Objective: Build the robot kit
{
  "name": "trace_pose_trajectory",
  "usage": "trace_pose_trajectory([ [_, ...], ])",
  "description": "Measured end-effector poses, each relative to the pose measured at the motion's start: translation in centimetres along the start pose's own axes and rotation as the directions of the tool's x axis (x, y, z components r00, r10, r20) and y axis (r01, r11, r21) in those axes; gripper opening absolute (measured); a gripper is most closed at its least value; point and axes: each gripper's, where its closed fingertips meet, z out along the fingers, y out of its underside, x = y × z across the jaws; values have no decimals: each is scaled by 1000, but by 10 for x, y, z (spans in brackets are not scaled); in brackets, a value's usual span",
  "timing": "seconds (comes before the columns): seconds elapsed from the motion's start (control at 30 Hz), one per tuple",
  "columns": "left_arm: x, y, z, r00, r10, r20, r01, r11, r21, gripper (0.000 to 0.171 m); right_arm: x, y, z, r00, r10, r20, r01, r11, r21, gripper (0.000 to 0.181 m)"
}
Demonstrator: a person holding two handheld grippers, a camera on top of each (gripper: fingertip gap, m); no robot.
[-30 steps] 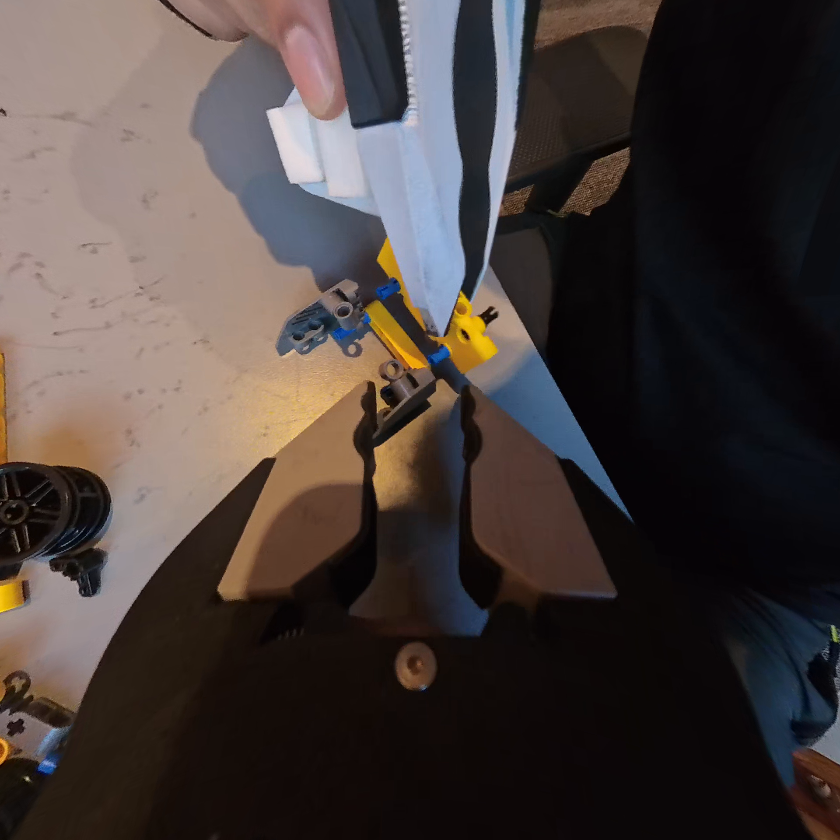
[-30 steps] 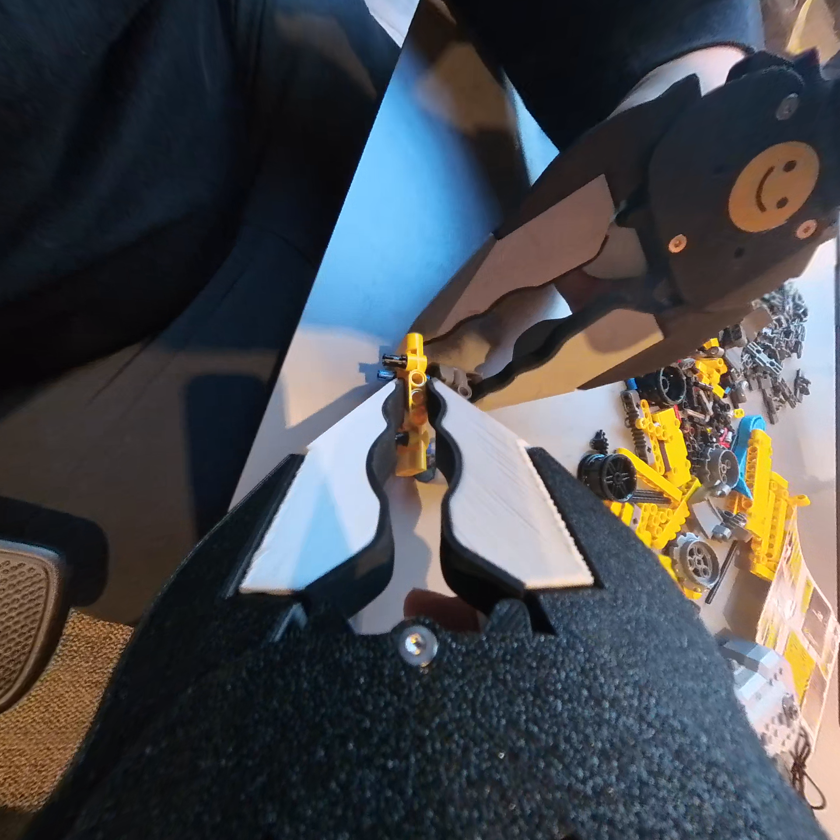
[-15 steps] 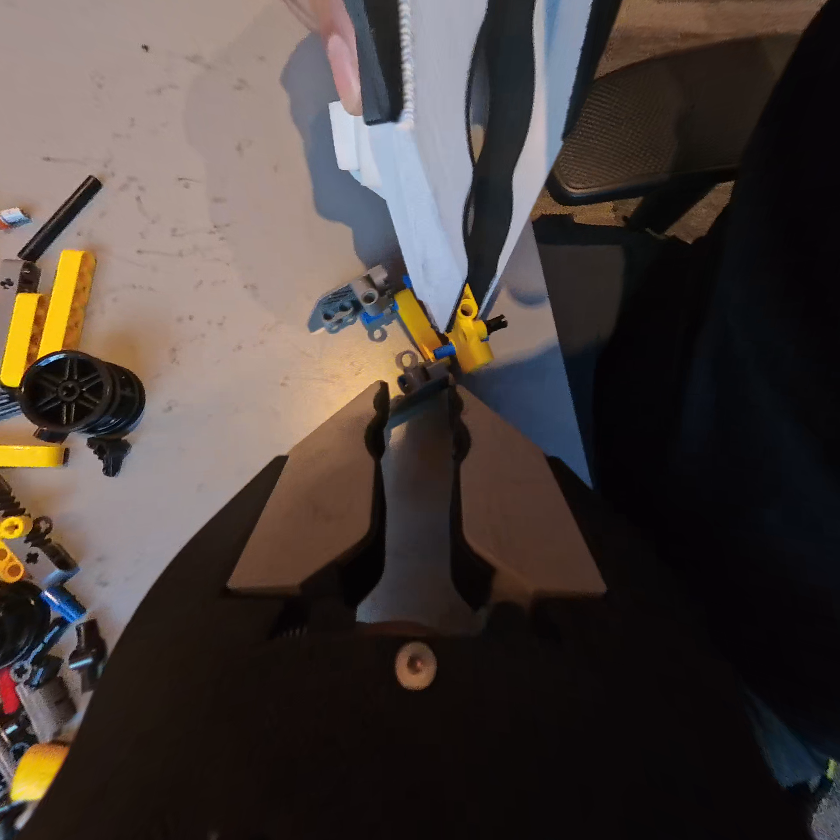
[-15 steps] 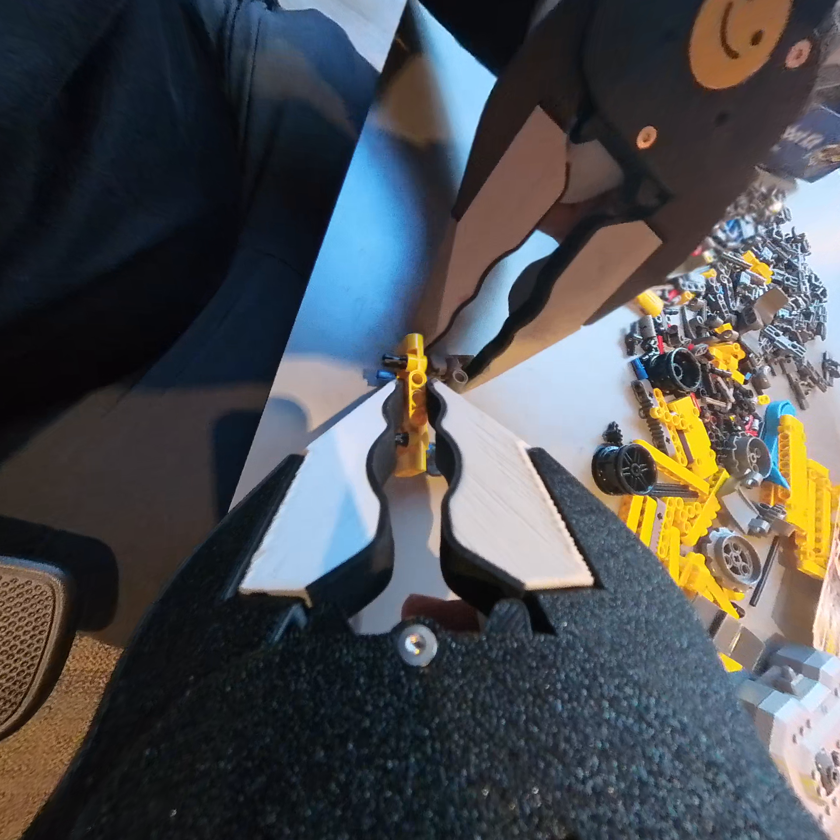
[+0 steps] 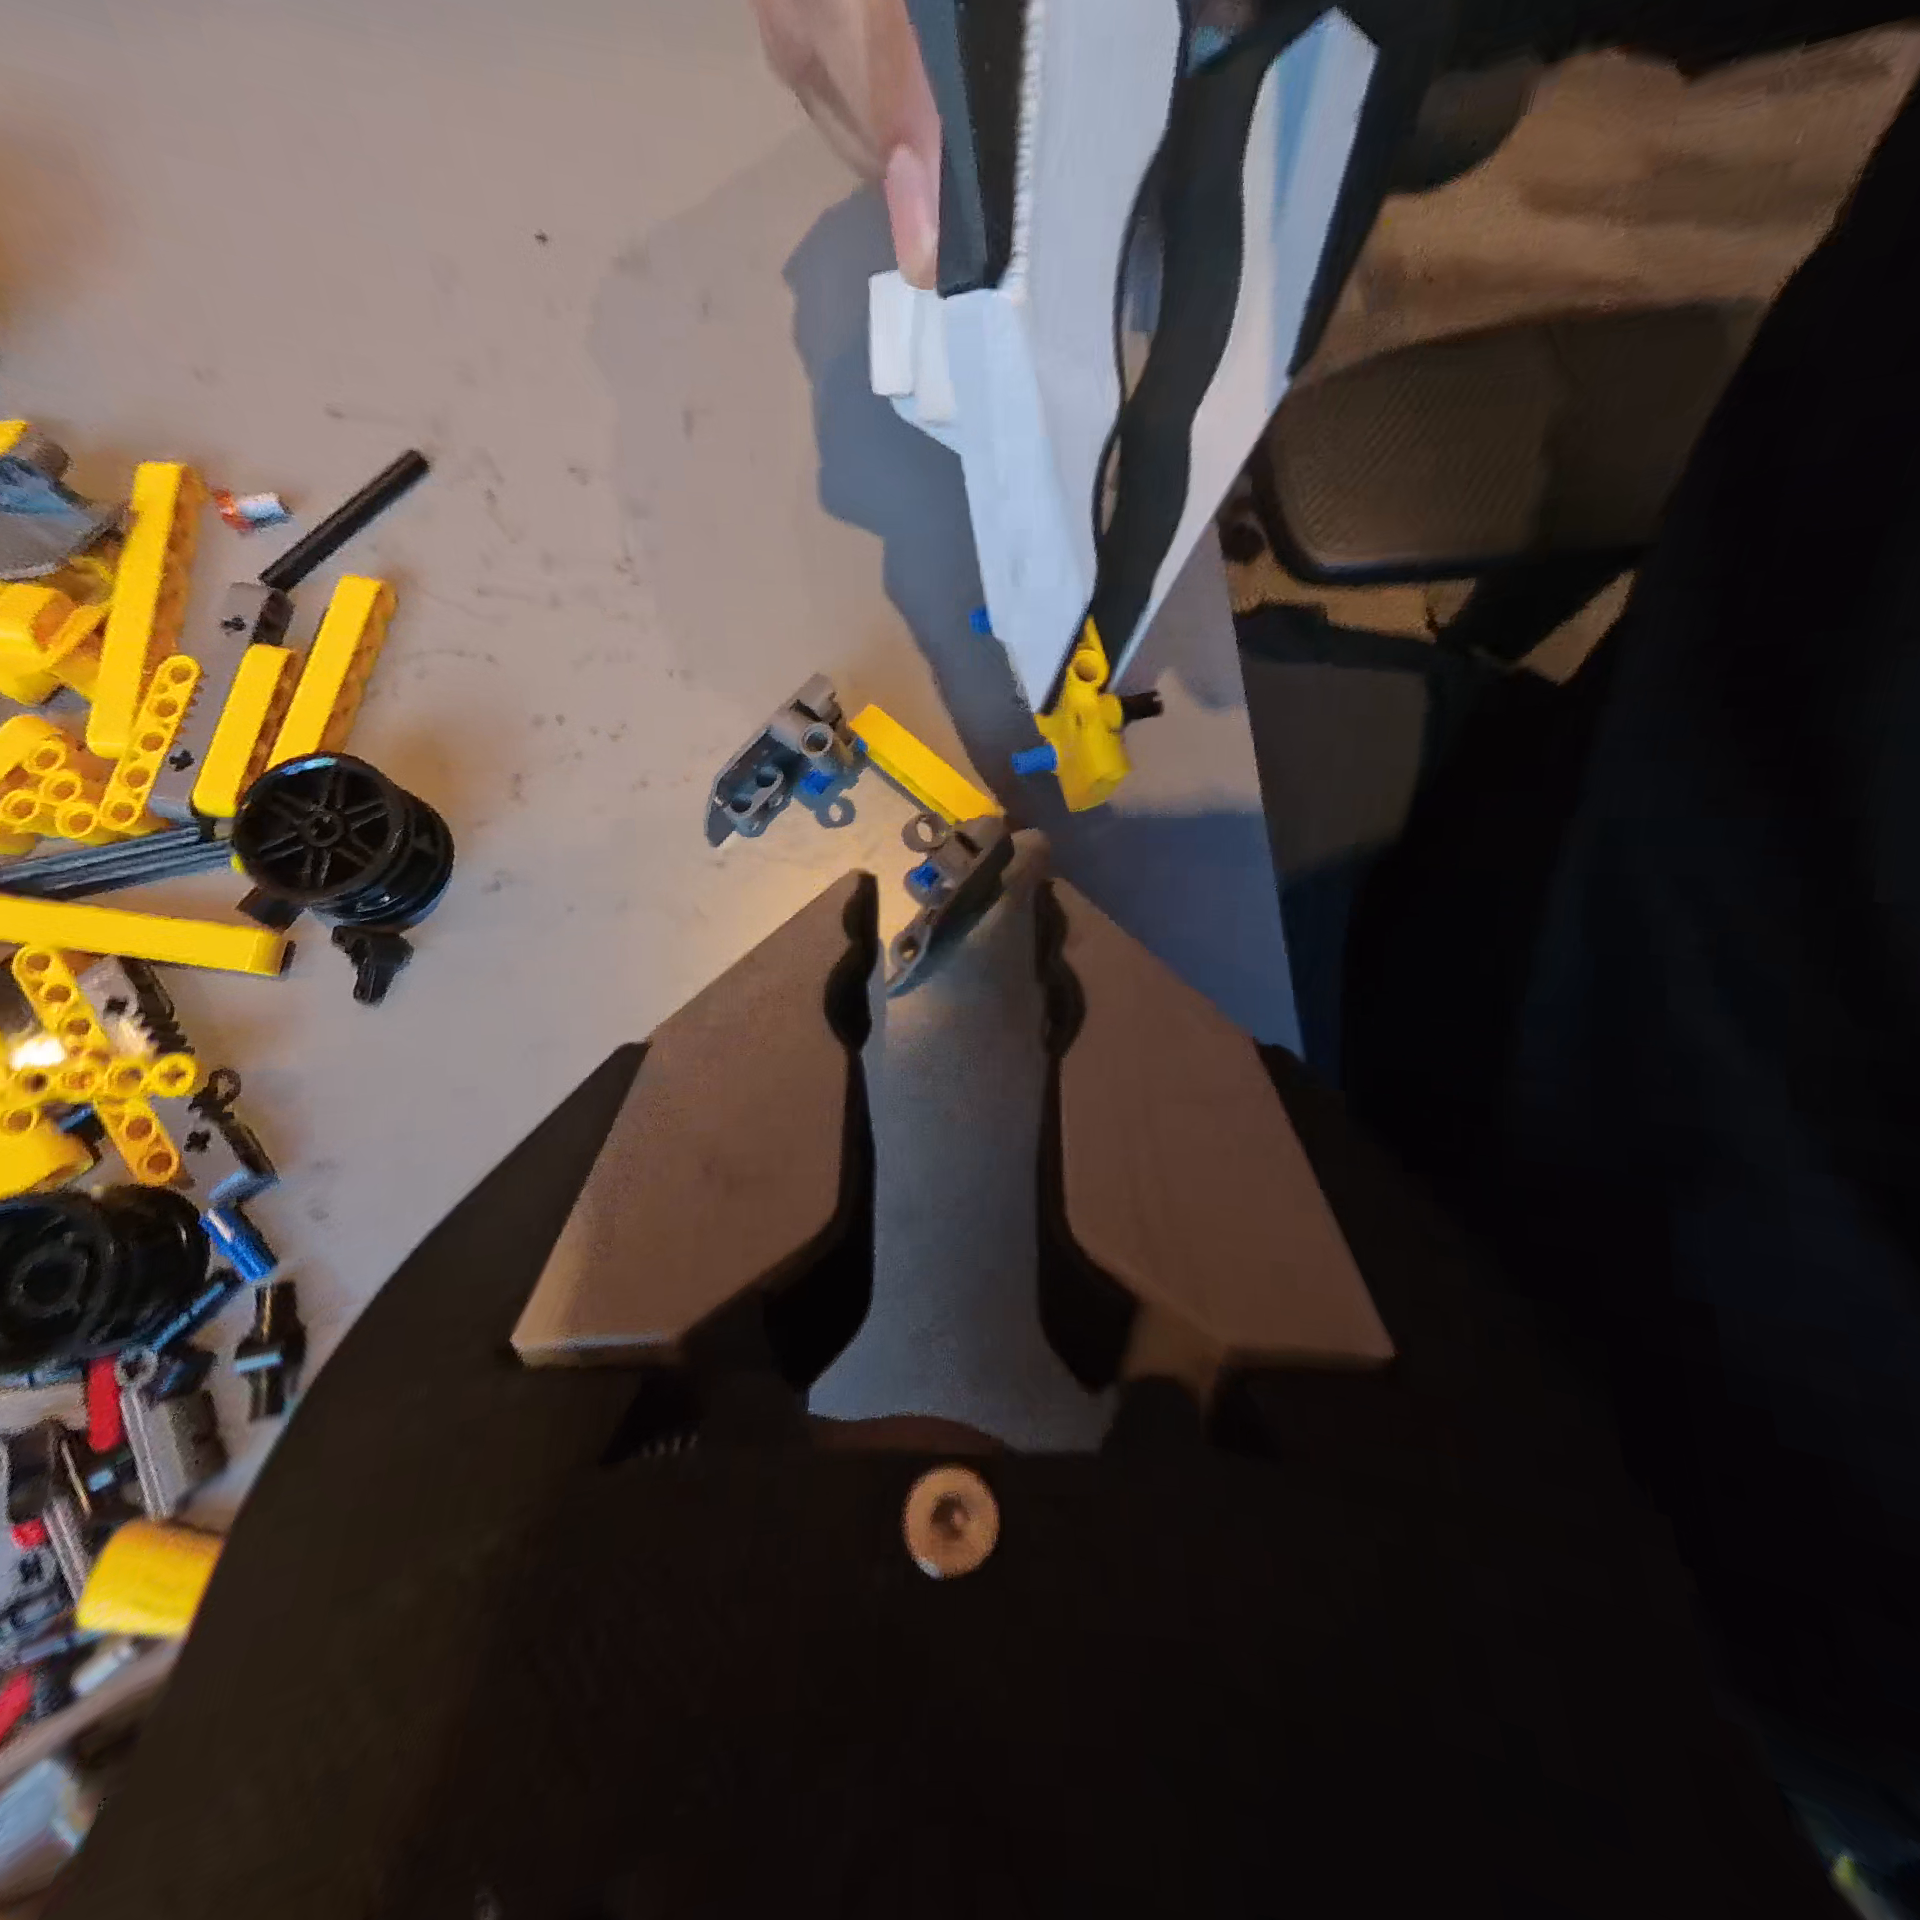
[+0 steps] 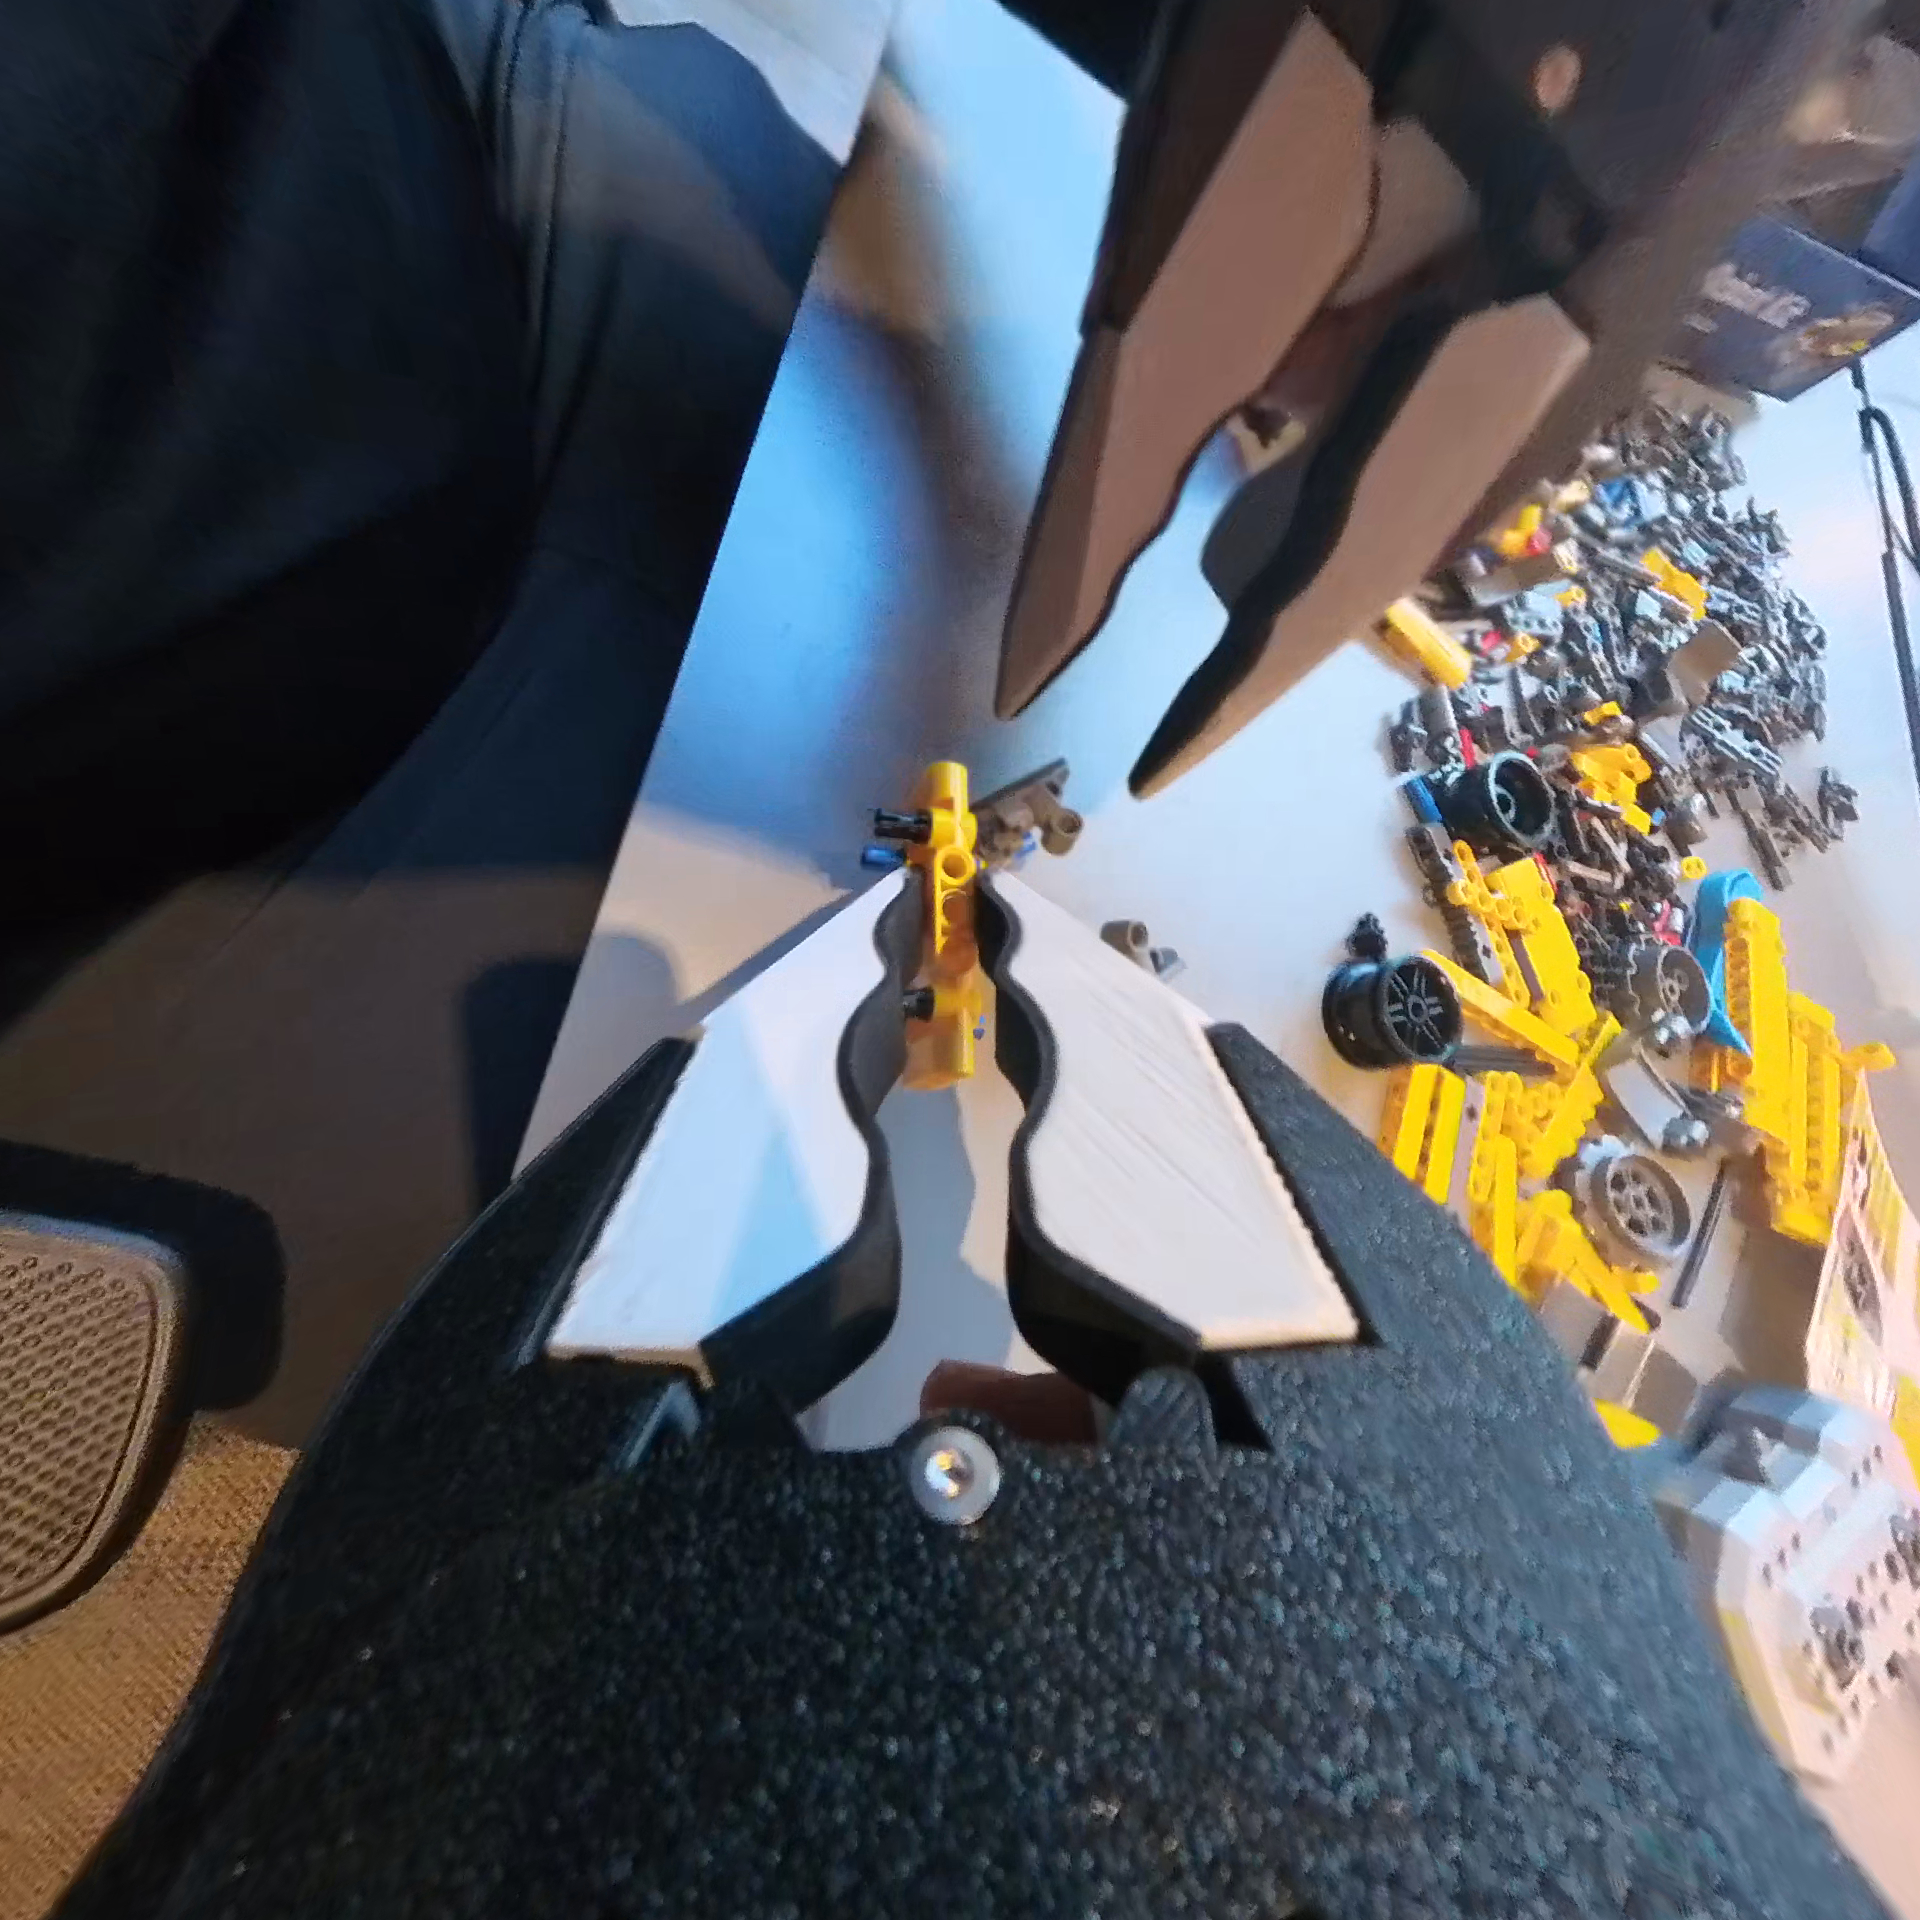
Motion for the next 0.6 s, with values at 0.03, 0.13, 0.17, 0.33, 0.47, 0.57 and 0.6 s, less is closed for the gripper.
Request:
trace_pose_trajectory([
  [0.03, -1, -2, -2, 999, -37, 33, 37, 999, 9, 30, 2, 2, -2, 1000, 17, -12, -17, 1000, 5, 9],
  [0.13, -9, -10, 2, 950, -241, 198, 228, 970, 88, 33, 4, 8, -4, 997, 54, -49, -53, 999, 11, 9],
  [0.17, -9, -8, 5, 924, -296, 242, 274, 954, 120, 40, 4, 9, -5, 996, 61, -59, -60, 998, 13, 9],
  [0.33, -9, 11, 9, 818, -382, 431, 325, 924, 201, 45, 4, 10, -15, 992, 92, -92, -89, 995, 37, 9],
  [0.47, -4, 8, 10, 799, -386, 461, 309, 921, 235, 36, 1, 8, -18, 991, 90, -96, -87, 996, 35, 9],
  [0.57, -6, 6, 11, 778, -349, 522, 269, 936, 225, 35, 0, 6, -15, 993, 66, -98, -64, 998, 23, 9],
  [0.6, -6, 4, 11, 778, -341, 528, 258, 939, 227, 36, 0, 5, -14, 994, 51, -99, -50, 999, 18, 9],
])
